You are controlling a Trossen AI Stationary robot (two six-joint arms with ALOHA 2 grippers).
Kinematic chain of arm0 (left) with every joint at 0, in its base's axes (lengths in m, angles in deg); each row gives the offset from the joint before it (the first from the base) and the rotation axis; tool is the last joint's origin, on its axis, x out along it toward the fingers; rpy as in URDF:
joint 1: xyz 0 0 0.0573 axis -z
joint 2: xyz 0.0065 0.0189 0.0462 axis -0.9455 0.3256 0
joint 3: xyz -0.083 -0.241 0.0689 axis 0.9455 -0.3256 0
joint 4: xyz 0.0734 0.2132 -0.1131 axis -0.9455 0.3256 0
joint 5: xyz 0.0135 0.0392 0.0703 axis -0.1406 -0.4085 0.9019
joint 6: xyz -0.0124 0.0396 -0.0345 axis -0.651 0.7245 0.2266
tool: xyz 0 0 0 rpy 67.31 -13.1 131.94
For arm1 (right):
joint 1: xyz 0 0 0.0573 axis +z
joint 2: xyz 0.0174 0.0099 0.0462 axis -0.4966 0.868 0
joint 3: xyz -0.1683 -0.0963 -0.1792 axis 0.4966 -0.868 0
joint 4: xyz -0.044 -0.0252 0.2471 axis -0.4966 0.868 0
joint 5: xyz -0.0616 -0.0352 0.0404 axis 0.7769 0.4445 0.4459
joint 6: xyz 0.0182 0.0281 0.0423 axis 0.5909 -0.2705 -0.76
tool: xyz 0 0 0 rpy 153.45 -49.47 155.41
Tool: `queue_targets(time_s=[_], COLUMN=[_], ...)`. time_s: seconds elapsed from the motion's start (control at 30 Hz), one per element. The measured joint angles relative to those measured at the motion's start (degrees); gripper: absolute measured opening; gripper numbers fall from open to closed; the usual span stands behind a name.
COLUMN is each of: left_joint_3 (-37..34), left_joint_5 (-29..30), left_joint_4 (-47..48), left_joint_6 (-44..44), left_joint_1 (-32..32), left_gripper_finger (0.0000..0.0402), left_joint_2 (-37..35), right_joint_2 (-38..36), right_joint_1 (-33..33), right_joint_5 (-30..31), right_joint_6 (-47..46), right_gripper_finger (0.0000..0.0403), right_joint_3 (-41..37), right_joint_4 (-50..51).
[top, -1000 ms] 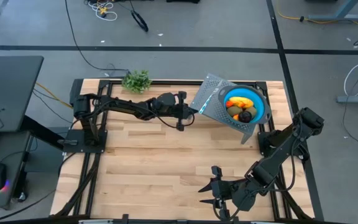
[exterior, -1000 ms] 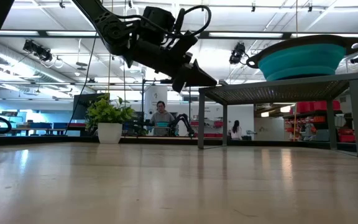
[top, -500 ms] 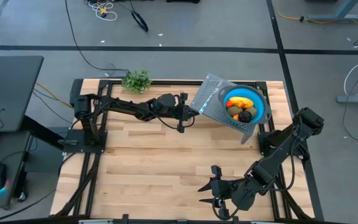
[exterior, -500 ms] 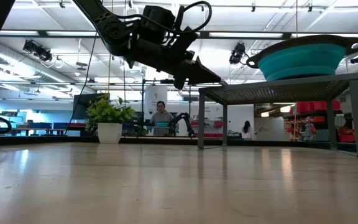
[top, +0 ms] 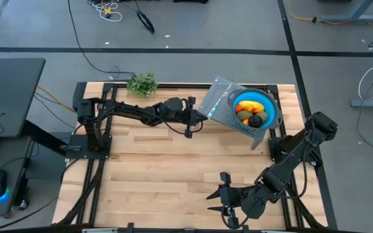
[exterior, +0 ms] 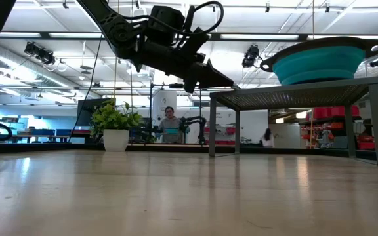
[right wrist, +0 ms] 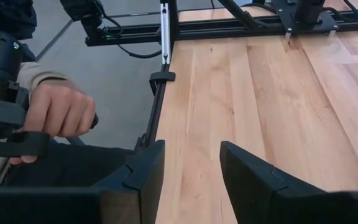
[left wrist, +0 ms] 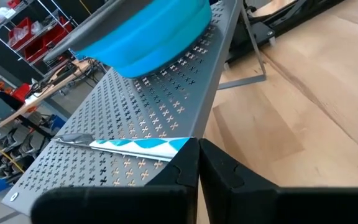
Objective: Pick & Place Fruit
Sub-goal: Put the knife on the shelf
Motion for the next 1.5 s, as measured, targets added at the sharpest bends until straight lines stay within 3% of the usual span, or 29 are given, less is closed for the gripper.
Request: queue_targets(time_s=[0.43, 0.77, 1.03, 1.17, 1.3, 1.5], left_joint_3=[0.04, 0.02, 0.02, 0.02, 0.02, 0.06], left_joint_5=[-0.59, 3.45, 11.36, 11.58, 8.34, 6.94], left_joint_4=[-3.94, -4.7, 2.75, 7.98, 13.37, 14.96], left_joint_6=[-0.14, 2.12, 5.62, 5.47, -0.3, -20.06], left_joint_1=[0.01, 1.72, 2.05, 2.03, 2.19, 2.62], left_gripper_finger=[0.0016, 0.0017, 0.0014, 0.0005, 0.0014, 0.0056], left_joint_2=[2.22, 0.62, -1.63, -4.69, -8.78, -13.12], right_joint_2=[0.0, 0.0, 0.0, 0.0, 0.0, 0.0], right_joint_1=[0.0, 0.0, 0.02, 0.02, 0.02, 0.02], right_joint_5=[0.0, -0.02, -0.04, -0.04, -0.07, -0.15], right_joint_6=[0.42, 0.42, -0.06, -0.02, 0.22, 0.4], right_gripper_finger=[0.0165, 0.0165, 0.0165, 0.0165, 0.0165, 0.0165], right_joint_3=[0.0, 0.02, 0.02, 0.02, 0.02, 0.02], right_joint_4=[-0.02, -0.04, -0.02, -0.02, 0.0, 0.08])
